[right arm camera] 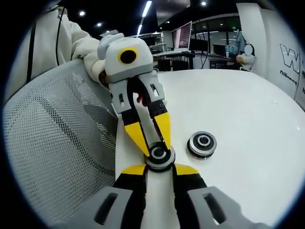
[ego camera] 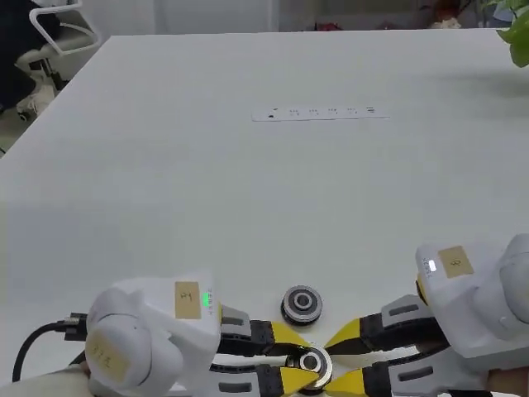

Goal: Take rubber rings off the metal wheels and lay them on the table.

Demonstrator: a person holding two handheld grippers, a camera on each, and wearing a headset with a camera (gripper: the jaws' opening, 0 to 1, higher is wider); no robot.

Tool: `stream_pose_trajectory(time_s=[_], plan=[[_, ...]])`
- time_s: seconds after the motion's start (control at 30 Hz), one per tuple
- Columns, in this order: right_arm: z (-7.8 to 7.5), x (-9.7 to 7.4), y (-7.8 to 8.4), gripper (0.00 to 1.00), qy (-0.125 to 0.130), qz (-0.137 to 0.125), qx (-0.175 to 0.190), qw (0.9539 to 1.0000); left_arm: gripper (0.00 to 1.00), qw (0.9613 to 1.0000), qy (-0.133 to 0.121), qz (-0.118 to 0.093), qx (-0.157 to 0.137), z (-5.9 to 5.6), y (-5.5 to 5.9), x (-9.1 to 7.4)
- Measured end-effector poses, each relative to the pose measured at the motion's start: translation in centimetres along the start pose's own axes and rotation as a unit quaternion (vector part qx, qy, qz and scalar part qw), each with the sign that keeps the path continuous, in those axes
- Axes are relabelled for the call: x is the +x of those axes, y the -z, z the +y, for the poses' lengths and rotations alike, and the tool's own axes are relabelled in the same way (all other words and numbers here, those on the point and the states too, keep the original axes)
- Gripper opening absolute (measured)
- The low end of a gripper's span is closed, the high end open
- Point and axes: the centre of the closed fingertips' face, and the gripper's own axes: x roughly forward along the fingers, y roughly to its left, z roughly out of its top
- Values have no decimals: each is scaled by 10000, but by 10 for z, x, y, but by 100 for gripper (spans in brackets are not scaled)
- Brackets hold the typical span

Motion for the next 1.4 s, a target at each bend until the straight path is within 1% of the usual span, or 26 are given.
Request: stream_pose_trajectory(time_s=[0.13,0.2,0.27,0.33,0.37,0.5,0.63,0.67,0.73,0.8,0.83,1.03,1.13,1.17,1.2,1.23,1.27,1.4], plan=[[0,0,0,15,-18,8,-11,10000,13,10000,8,-13,-17,0,0,-1],[0,-1,0,15,-18,-4,56,10000,13,10000,-1,-19,4,0,0,-1],[1,0,-2,17,-22,-58,72,10000,13,10000,-3,-20,30,0,0,-1],[3,2,-9,24,-63,-216,92,9997,14,10000,-2,-24,29,0,0,-1],[3,2,-11,24,-50,-238,63,9997,14,10000,-3,-27,28,0,0,-1],[0,6,-9,24,-9,-236,31,9997,14,10000,-14,-42,59,0,0,-1],[0,6,-9,23,-36,-183,-86,9998,14,10000,-16,-52,57,0,0,-1],[0,5,-7,23,-41,-158,-167,9997,14,10000,-12,-52,52,0,0,0],[-1,4,-2,21,-27,-57,-297,9995,14,10000,-8,-48,45,0,0,0],[-2,2,1,17,-24,-17,-201,9998,14,10000,-10,-46,42,1,1,0],[-2,2,1,16,-49,-46,-174,9998,14,10000,-11,-46,37,1,1,0],[-1,2,1,15,-34,-9,-178,9998,13,10000,-16,-44,20,1,1,-1],[-1,1,2,13,-36,10,-159,9999,13,10000,-19,-43,7,1,1,-1],[-1,1,2,12,-34,16,-162,9999,13,10000,-20,-42,8,1,1,-1],[-4,0,5,6,28,101,-225,9997,13,10000,-21,-40,4,1,1,-1],[-5,0,5,3,57,79,-223,9997,13,10000,-21,-44,1,1,1,-1],[-5,0,5,3,31,69,-130,9999,13,10000,-21,-41,11,1,1,-1],[-4,0,5,3,55,95,-200,9997,13,10000,-24,-46,7,1,1,-1]])
